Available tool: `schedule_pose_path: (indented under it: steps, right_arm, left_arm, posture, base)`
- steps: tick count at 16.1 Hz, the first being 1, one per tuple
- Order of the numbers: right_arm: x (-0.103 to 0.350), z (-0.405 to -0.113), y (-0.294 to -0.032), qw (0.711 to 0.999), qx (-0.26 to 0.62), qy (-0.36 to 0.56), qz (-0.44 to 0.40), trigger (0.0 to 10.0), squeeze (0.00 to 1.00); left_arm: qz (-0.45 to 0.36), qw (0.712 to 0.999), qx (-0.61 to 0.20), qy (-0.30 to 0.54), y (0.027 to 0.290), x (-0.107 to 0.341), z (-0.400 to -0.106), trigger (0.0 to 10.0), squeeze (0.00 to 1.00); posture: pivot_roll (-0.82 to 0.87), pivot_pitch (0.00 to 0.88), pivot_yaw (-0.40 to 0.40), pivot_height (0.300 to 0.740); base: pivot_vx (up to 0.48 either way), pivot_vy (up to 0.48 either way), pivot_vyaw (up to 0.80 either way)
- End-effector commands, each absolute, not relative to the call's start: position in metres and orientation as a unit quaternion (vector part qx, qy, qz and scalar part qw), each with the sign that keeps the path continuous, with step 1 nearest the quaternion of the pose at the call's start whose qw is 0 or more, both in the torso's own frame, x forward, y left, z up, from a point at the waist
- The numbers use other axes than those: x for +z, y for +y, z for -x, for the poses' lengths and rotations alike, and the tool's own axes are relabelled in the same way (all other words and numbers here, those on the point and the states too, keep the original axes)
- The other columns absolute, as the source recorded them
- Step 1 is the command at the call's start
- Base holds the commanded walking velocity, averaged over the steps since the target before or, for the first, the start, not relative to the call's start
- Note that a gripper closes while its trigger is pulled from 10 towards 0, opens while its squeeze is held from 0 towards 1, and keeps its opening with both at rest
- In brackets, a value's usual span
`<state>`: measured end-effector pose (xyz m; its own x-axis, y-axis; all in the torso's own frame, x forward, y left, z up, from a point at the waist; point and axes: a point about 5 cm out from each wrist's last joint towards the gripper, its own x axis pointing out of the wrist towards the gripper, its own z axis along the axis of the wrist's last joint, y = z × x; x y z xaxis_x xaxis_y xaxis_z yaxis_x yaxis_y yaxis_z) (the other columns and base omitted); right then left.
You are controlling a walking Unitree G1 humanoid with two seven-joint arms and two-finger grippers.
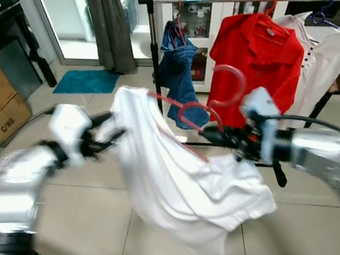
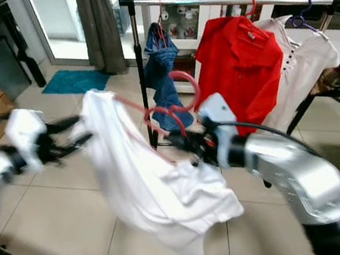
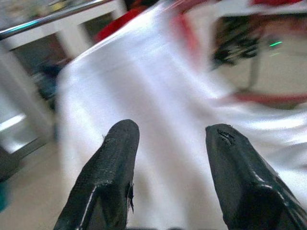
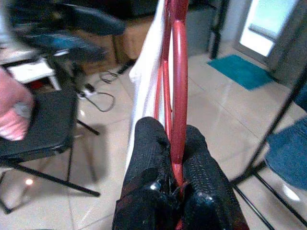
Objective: Hang hanger
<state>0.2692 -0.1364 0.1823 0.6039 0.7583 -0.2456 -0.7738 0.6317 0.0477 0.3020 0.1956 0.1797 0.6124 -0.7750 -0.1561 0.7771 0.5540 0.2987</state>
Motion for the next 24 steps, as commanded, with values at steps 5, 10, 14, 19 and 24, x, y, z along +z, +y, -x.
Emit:
schedule_pose_path:
  steps: [5,10,14,19,24]
  right_arm:
    - [0.182,-0.295,-0.109,0.929,0.349,0.111,0.044,10.0,0.0]
    - [0.191,-0.303,-0.097,0.941,0.322,0.098,0.026,10.0,0.0]
    - [0.186,-0.306,-0.106,0.949,0.296,0.105,0.021,10.0,0.0]
    - [0.182,-0.299,-0.108,0.926,0.359,0.115,-0.016,10.0,0.0]
    - [0.186,-0.288,-0.106,0.908,0.404,0.109,-0.024,10.0,0.0]
  left_arm:
    - [-0.129,0.821,-0.556,0.023,0.117,0.153,-0.291,10.0,0.0]
    - [-0.128,0.806,-0.577,0.024,0.097,0.147,-0.292,10.0,0.0]
    - [-0.116,0.876,-0.468,-0.022,0.123,0.172,-0.304,10.0,1.0]
    - [-0.124,0.968,-0.199,-0.086,0.145,0.203,-0.332,10.0,0.0]
    - [-0.099,0.979,-0.166,-0.057,0.138,0.198,-0.347,8.9,0.0]
  posture:
    - [-0.17,0.0,-0.02,0.74]
    - [-0.18,0.0,-0.011,0.74]
    - [-0.17,0.0,-0.017,0.74]
    - [-0.17,0.0,-0.024,0.74]
    - [-0.18,0.0,-0.02,0.74]
  base:
    - [0.0,0.0,0.0]
    - [0.0,0.0,0.0]
    - [0.0,0.0,0.0]
    - [0.0,0.0,0.0]
    - [0.0,0.0,0.0]
